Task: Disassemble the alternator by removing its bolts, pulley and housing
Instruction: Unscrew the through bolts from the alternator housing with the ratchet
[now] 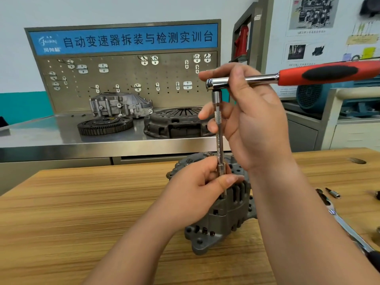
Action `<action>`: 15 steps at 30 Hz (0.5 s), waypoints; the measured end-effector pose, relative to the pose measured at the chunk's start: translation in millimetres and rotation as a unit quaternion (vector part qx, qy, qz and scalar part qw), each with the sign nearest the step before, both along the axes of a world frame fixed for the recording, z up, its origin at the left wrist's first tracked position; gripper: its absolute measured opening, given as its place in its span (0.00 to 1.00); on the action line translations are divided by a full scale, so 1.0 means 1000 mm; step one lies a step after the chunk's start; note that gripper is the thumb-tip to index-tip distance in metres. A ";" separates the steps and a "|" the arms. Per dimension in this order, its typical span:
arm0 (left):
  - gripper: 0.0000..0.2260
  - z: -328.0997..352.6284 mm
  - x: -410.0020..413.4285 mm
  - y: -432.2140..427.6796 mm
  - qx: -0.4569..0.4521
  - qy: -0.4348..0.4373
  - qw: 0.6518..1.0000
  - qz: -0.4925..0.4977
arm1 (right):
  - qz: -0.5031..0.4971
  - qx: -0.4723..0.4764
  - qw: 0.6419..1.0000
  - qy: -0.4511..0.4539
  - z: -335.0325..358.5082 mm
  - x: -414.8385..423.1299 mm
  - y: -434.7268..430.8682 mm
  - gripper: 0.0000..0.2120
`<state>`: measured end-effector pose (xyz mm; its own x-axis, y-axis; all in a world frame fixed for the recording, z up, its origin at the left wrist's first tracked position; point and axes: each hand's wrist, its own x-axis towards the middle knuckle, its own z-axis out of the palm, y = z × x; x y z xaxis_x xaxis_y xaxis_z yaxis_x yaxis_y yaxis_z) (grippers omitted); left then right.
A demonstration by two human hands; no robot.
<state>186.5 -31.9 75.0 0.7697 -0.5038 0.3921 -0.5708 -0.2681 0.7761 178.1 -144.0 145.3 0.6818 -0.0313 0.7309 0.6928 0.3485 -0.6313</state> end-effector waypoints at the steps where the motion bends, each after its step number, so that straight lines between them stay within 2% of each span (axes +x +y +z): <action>1: 0.09 0.000 0.000 0.000 0.002 -0.004 1.000 -0.002 | 0.004 0.002 1.000 -0.009 -0.001 0.000 0.000 0.10; 6: 0.09 -0.001 0.002 0.004 0.000 0.007 1.000 -0.025 | 0.040 0.023 0.999 -0.013 -0.005 0.002 -0.002 0.10; 12: 0.09 0.002 0.002 0.008 0.000 0.047 0.998 -0.029 | 0.100 0.064 0.992 0.044 -0.007 0.005 -0.004 0.12; 15: 0.08 0.003 0.001 0.006 -0.016 0.055 0.998 -0.025 | 0.097 0.078 0.990 0.059 -0.009 0.006 -0.004 0.11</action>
<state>187.6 -25.6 77.7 0.7836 -0.5309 0.3227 -0.4930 -0.2153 0.8430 184.5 -148.0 136.6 0.7669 0.0016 0.6417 0.5277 0.5674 -0.6321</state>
